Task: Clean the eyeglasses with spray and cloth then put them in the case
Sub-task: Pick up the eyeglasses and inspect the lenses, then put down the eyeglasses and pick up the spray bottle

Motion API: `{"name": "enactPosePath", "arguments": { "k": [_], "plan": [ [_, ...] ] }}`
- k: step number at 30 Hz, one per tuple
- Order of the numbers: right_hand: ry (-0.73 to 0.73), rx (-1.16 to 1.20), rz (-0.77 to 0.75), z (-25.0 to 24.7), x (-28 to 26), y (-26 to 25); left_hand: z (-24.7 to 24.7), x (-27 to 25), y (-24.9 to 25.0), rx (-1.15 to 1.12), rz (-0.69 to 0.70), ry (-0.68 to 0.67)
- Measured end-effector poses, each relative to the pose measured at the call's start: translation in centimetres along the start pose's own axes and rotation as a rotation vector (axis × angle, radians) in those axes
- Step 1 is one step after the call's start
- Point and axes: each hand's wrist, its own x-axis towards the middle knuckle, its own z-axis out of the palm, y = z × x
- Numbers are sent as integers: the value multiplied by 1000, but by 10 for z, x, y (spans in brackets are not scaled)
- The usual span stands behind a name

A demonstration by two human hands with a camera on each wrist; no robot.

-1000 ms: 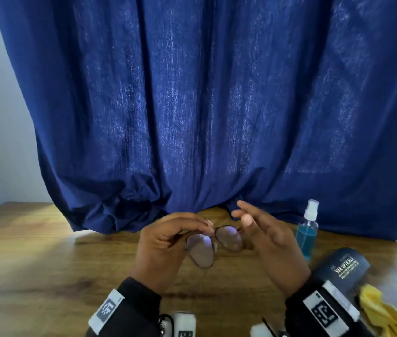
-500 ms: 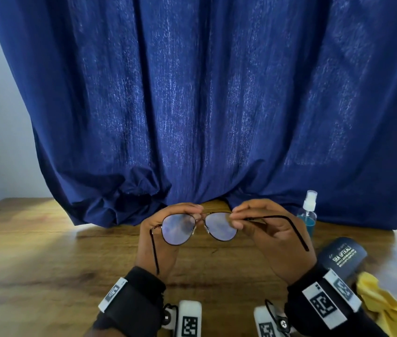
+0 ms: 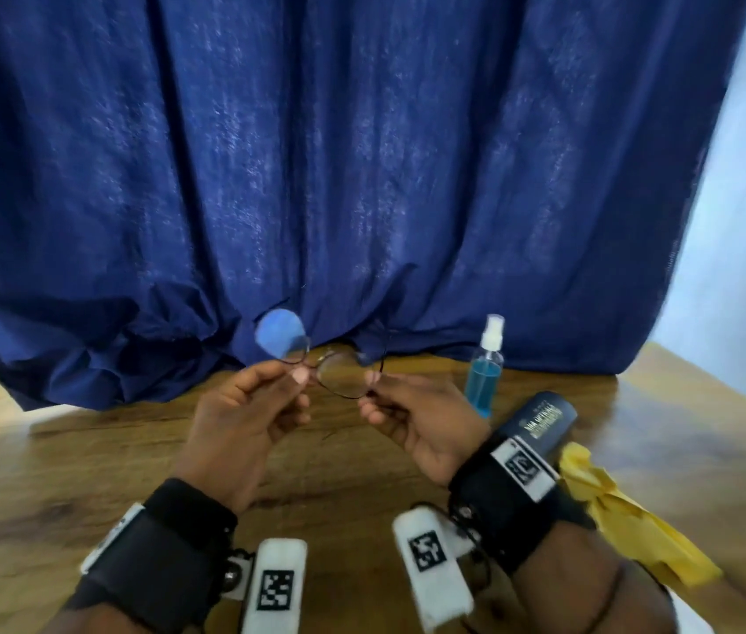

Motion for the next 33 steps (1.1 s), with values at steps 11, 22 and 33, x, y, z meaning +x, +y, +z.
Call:
{"name": "enactPosePath", "arguments": {
  "k": [11, 22, 33],
  "plan": [
    [282, -303, 89, -6, -13, 23, -24, 6, -11, 318, -610, -10],
    [278, -880, 15, -39, -57, -27, 0, -5, -3, 201, -358, -228],
    [391, -1331, 43, -104, 28, -73, 7, -11, -4, 157, -261, -235]
  ]
}}
